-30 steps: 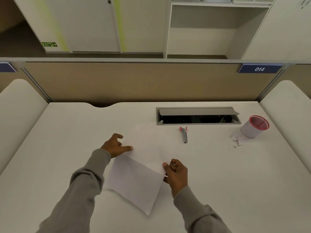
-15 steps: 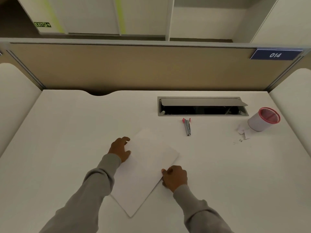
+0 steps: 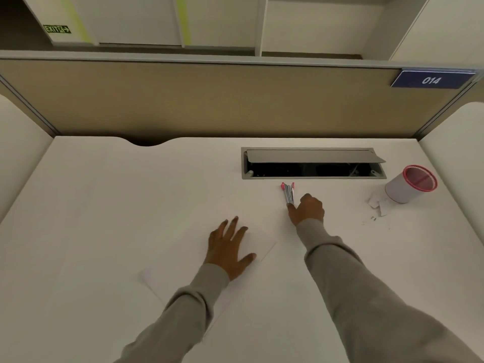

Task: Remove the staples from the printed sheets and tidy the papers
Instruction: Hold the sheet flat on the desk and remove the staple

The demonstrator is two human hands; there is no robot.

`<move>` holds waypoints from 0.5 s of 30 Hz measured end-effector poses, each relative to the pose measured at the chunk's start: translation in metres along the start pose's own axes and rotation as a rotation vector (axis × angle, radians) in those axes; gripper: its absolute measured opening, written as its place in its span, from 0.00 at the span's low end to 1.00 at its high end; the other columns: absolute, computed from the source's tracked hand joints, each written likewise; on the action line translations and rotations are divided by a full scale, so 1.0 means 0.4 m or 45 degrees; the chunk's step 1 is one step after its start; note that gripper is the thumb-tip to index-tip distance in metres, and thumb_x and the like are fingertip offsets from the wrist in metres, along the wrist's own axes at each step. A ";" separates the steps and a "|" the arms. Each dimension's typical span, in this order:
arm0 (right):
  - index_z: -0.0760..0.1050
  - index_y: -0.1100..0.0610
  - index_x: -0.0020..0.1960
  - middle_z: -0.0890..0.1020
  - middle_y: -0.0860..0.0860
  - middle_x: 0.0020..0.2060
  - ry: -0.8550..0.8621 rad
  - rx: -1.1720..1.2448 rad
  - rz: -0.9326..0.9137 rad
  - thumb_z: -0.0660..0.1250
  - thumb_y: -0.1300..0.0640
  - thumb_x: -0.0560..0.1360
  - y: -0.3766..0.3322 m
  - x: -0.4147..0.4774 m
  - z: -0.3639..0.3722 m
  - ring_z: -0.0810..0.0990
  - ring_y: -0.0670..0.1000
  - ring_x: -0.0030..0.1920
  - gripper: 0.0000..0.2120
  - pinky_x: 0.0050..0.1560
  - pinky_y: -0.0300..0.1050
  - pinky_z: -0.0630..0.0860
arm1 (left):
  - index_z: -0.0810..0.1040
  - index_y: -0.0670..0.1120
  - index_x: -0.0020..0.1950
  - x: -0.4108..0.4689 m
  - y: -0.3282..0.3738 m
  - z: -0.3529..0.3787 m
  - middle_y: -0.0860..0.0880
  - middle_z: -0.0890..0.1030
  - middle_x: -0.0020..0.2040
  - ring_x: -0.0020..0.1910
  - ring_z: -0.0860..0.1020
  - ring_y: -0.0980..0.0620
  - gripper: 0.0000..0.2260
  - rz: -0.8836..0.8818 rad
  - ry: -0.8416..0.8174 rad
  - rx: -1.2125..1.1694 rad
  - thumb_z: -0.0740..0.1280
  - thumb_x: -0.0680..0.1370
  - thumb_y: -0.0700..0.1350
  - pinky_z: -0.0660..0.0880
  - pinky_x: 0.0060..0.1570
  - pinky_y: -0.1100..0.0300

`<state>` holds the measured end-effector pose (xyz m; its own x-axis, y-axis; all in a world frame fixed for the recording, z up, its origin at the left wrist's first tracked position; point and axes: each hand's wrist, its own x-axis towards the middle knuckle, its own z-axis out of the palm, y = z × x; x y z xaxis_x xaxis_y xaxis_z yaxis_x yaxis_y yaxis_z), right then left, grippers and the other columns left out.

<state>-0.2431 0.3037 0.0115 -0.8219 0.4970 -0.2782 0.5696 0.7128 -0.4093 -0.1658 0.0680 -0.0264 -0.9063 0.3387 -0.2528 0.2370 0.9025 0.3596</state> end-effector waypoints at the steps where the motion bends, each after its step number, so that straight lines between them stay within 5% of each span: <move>1: 0.73 0.64 0.59 0.79 0.61 0.57 -0.015 0.006 0.029 0.69 0.48 0.75 -0.002 0.016 0.006 0.78 0.62 0.59 0.21 0.56 0.50 0.74 | 0.52 0.56 0.80 0.000 0.019 0.014 0.52 0.42 0.82 0.80 0.41 0.46 0.36 0.024 -0.026 0.036 0.57 0.77 0.68 0.44 0.77 0.45; 9: 0.76 0.63 0.57 0.79 0.60 0.55 -0.040 0.055 0.104 0.70 0.49 0.75 -0.031 0.053 0.041 0.78 0.62 0.58 0.19 0.56 0.49 0.75 | 0.50 0.55 0.81 -0.007 0.065 0.090 0.50 0.45 0.82 0.80 0.40 0.45 0.29 0.137 -0.120 0.135 0.50 0.82 0.63 0.35 0.75 0.46; 15: 0.82 0.60 0.51 0.84 0.57 0.49 -0.086 0.381 0.309 0.73 0.49 0.72 -0.008 0.029 0.048 0.81 0.60 0.53 0.15 0.54 0.47 0.78 | 0.52 0.54 0.81 -0.026 0.040 0.097 0.50 0.47 0.82 0.80 0.40 0.48 0.29 0.191 -0.091 0.085 0.44 0.81 0.61 0.40 0.78 0.46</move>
<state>-0.2546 0.2979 -0.0070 -0.6679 0.5926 -0.4503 0.7287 0.3978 -0.5575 -0.1391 0.0891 -0.0529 -0.8325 0.4868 -0.2647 0.3926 0.8553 0.3381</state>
